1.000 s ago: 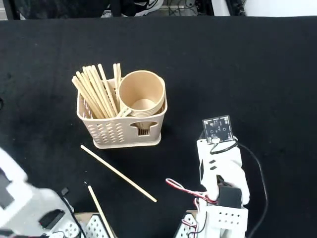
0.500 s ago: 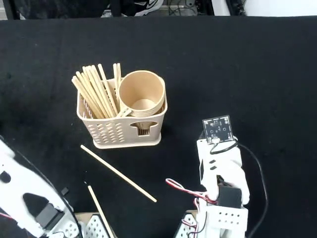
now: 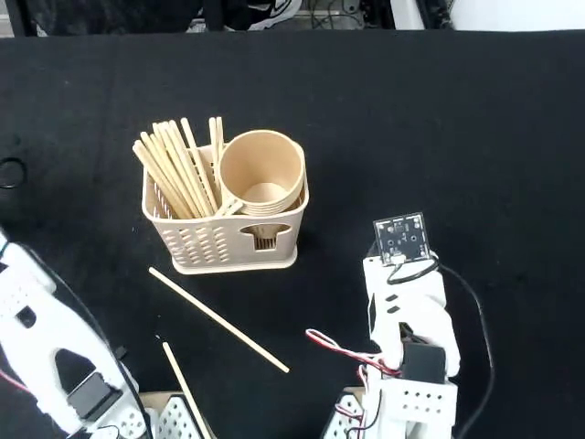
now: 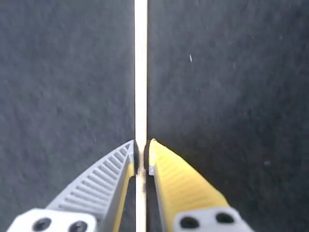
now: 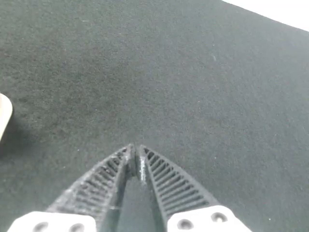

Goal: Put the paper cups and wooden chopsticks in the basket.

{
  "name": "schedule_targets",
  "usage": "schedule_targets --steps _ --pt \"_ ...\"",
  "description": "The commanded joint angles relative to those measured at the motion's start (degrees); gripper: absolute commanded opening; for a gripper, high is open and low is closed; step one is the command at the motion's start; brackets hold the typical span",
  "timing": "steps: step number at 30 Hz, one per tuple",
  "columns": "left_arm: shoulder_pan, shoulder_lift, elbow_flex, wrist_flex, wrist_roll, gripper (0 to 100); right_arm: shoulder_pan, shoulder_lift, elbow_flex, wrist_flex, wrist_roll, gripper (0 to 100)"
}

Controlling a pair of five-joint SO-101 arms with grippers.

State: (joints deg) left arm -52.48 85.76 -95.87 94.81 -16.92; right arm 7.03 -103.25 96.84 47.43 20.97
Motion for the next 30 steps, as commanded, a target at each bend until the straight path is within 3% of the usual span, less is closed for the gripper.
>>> schedule_targets --steps 1,6,10,15,21,25,30 --pt "1.8 -6.0 1.5 6.2 8.0 3 -0.4 -2.0 -0.2 -0.7 0.4 1.4" --pt "3.9 -19.4 9.7 6.3 17.2 3 -0.6 -2.0 -0.2 -0.7 0.4 1.4" --pt "8.0 -36.5 30.0 6.3 23.5 3 -0.6 -2.0 -0.2 -0.7 0.4 1.4" --pt "15.0 -61.8 55.3 5.9 25.5 3 -0.6 -2.0 -0.2 -0.7 0.4 1.4" --pt "23.4 -88.6 68.9 3.1 25.4 3 -0.6 -2.0 -0.2 -0.7 0.4 1.4" --pt "29.8 -105.0 79.3 -5.3 25.5 3 -0.6 -2.0 -0.2 -0.7 0.4 1.4" --pt "38.1 -121.8 99.1 -25.1 26.5 3 -0.5 -2.0 -0.2 -0.7 0.4 1.4"
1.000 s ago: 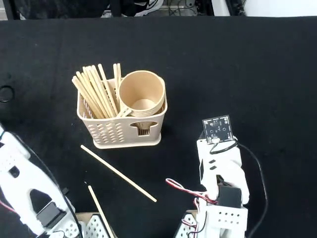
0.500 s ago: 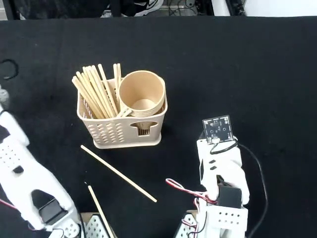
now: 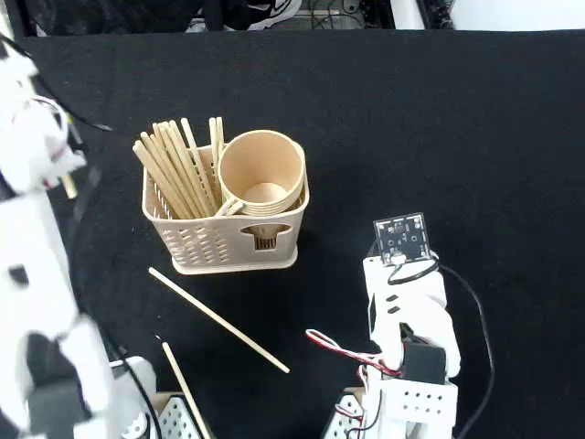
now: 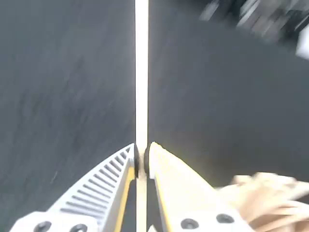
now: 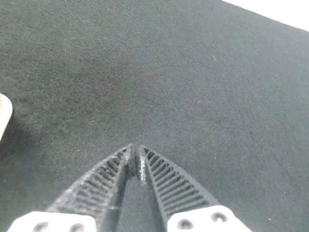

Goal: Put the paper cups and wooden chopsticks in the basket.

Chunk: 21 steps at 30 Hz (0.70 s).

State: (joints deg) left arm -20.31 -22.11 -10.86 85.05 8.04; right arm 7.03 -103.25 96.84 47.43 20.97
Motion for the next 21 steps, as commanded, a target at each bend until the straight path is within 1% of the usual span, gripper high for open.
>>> schedule_targets --steps 1,5,9,11,12,14,18,21 --pt "7.3 -16.9 19.0 -19.7 3.1 3 -0.5 -2.0 -0.2 -0.7 0.4 1.4" --pt "11.3 -30.5 36.4 -37.8 7.5 3 -0.5 -2.0 -0.2 -0.7 0.4 1.4" --pt "15.8 -44.5 55.4 -56.6 8.6 3 -0.5 -2.0 -0.2 -0.7 0.4 1.4" --pt "17.3 -51.3 63.3 -63.0 8.5 3 -0.5 -2.0 -0.2 -0.7 0.4 1.4" --pt "17.8 -54.2 66.6 -65.1 8.5 3 -0.5 -2.0 -0.2 -0.7 0.4 1.4" --pt "18.7 -60.0 72.0 -66.7 9.0 3 -0.5 -2.0 -0.2 -0.7 0.4 1.4" --pt "22.0 -68.7 80.8 -66.5 8.9 3 -0.5 -2.0 -0.2 -0.7 0.4 1.4" --pt "24.3 -72.5 85.9 -66.5 8.5 3 -0.5 -2.0 -0.2 -0.7 0.4 1.4"
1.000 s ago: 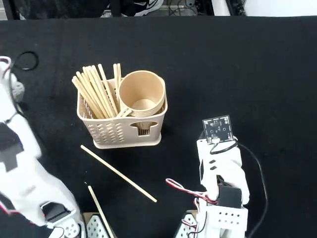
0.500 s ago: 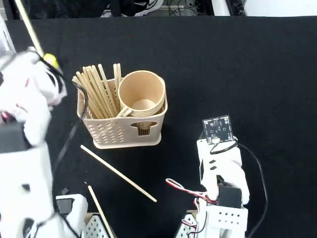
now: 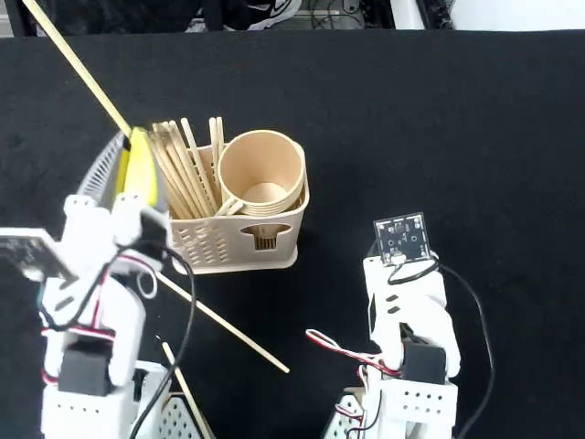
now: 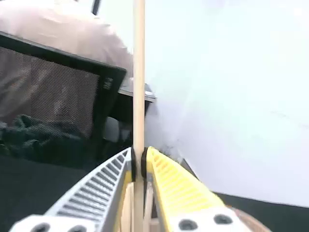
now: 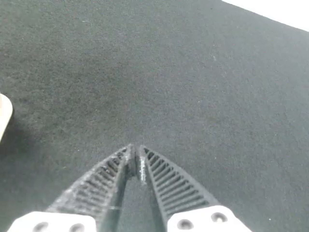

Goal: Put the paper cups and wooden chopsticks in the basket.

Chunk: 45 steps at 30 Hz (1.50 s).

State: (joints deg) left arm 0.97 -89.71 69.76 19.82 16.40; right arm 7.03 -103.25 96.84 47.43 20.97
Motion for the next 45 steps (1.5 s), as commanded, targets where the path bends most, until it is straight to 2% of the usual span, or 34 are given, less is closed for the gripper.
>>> schedule_targets --steps 1,7,9,14,17,24,27,30,32,37,41,45 --pt "3.6 -5.7 6.4 -0.6 0.2 4 -0.5 -2.0 -0.2 -0.7 0.4 1.4" --pt "3.7 -7.9 7.4 9.6 2.6 22 -0.6 -2.0 -0.2 -0.7 0.4 1.4" --pt "3.5 -7.9 7.0 10.7 5.4 23 -0.6 -2.0 -0.2 -0.7 0.4 1.4" --pt "2.0 -7.8 3.8 13.4 5.5 24 -0.6 -2.0 -0.2 -0.7 0.4 1.4" --pt "-5.4 -7.4 -4.5 21.3 5.5 23 -0.5 -2.0 -0.2 -0.7 0.4 1.4" --pt "-31.1 -2.4 -24.6 50.8 3.4 23 -0.6 -1.9 -0.2 -0.6 0.4 1.4" --pt "-35.5 7.2 -23.6 51.7 -1.8 24 -0.6 -1.8 -0.2 -0.6 0.4 1.4" --pt "-35.6 21.5 -20.5 47.4 -5.4 23 -0.6 -1.9 -0.2 -0.3 0.4 1.4" --pt "-35.4 31.5 -19.8 46.1 -5.0 23 -0.6 -2.0 -0.4 0.4 0.4 1.4" --pt "-31.6 53.3 -21.1 44.2 -0.2 24 -0.6 -2.0 -0.4 0.2 0.4 1.4" --pt "-23.0 67.7 -23.5 44.7 3.2 24 -0.6 -2.0 -0.4 0.1 0.4 1.4" --pt "-16.8 79.0 -27.1 44.9 12.3 23 -0.6 -2.0 -0.4 0.1 0.4 1.4"
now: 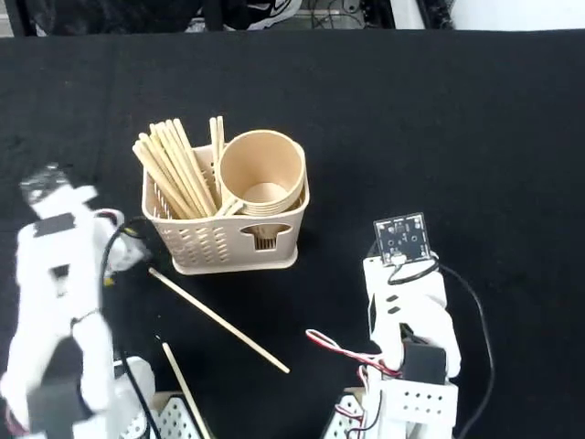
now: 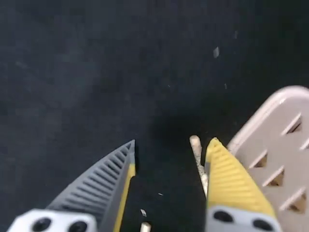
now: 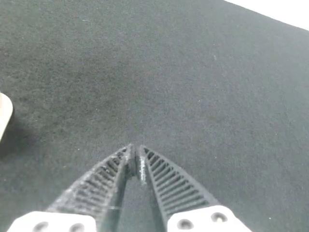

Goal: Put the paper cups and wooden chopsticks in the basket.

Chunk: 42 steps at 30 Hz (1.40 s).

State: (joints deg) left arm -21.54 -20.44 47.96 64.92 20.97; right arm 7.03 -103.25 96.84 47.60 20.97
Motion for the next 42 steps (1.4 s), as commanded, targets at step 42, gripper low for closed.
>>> schedule_targets --steps 42 --pt "4.6 20.2 -31.5 11.4 5.3 3 -0.6 -2.0 -0.3 -0.1 1.8 1.4"
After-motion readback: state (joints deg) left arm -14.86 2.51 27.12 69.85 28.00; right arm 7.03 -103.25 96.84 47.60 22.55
